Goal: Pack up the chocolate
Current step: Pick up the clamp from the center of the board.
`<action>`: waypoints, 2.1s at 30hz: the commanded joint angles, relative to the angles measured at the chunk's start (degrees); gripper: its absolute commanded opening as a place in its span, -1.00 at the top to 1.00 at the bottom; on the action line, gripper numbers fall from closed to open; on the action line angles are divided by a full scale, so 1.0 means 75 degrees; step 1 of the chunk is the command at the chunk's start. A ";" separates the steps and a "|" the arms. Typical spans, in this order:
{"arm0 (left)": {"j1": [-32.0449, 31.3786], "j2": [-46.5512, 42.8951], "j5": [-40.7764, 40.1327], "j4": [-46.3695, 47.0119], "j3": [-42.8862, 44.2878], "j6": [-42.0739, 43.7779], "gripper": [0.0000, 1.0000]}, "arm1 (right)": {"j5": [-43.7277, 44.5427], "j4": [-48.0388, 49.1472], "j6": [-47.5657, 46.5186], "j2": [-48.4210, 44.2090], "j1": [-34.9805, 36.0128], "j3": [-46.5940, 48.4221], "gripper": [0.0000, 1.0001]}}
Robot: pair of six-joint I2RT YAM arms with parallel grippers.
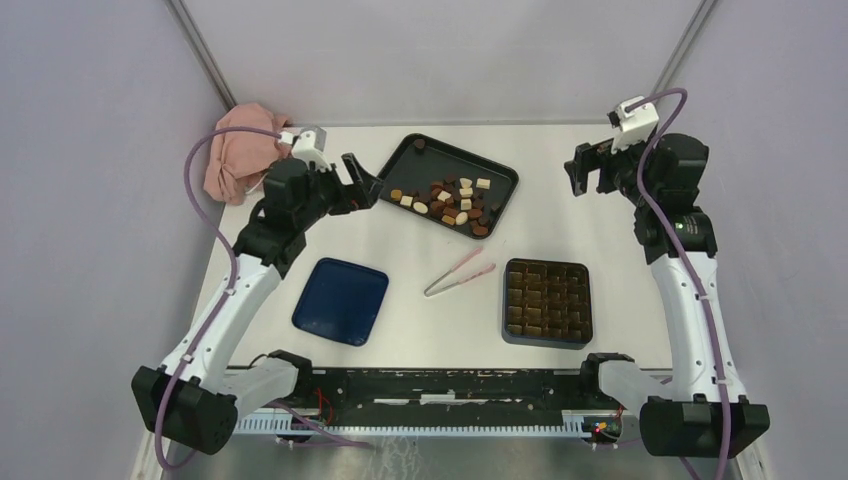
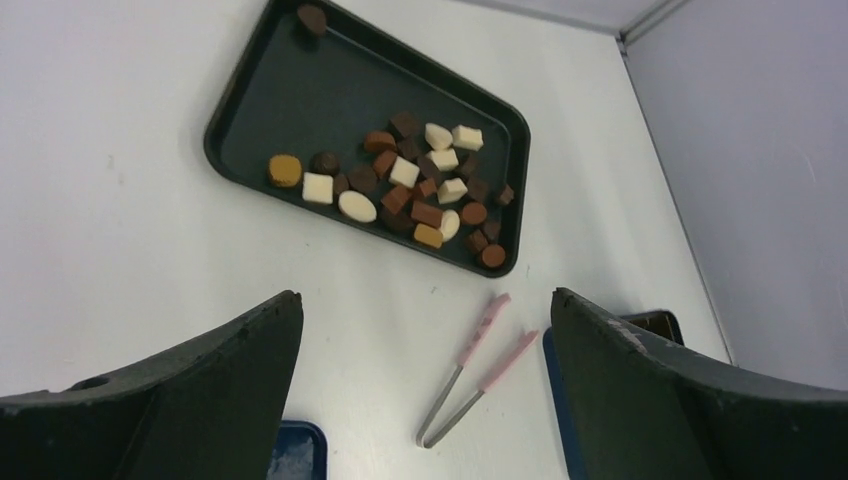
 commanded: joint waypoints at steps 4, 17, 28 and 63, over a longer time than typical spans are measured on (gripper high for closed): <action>-0.1191 0.0559 0.0001 0.0509 -0.0433 0.0291 -0.90 | -0.1970 0.0619 -0.2109 -0.0981 -0.0059 -0.1887 -0.96; -0.2290 0.4119 -0.0202 0.0404 0.0347 0.0672 -0.13 | -0.2944 -0.1675 -0.4252 -0.0468 -0.0062 -0.2781 -0.96; -0.3814 0.6276 -0.0820 -0.0047 0.1661 0.1343 -0.07 | -0.2972 -0.1575 -0.4166 -0.0256 -0.0066 -0.3232 -0.96; -0.4244 0.2247 -0.4956 0.1773 -0.0077 -0.0439 0.96 | -0.3264 0.4808 0.2905 -0.1769 0.1684 -0.4487 -0.95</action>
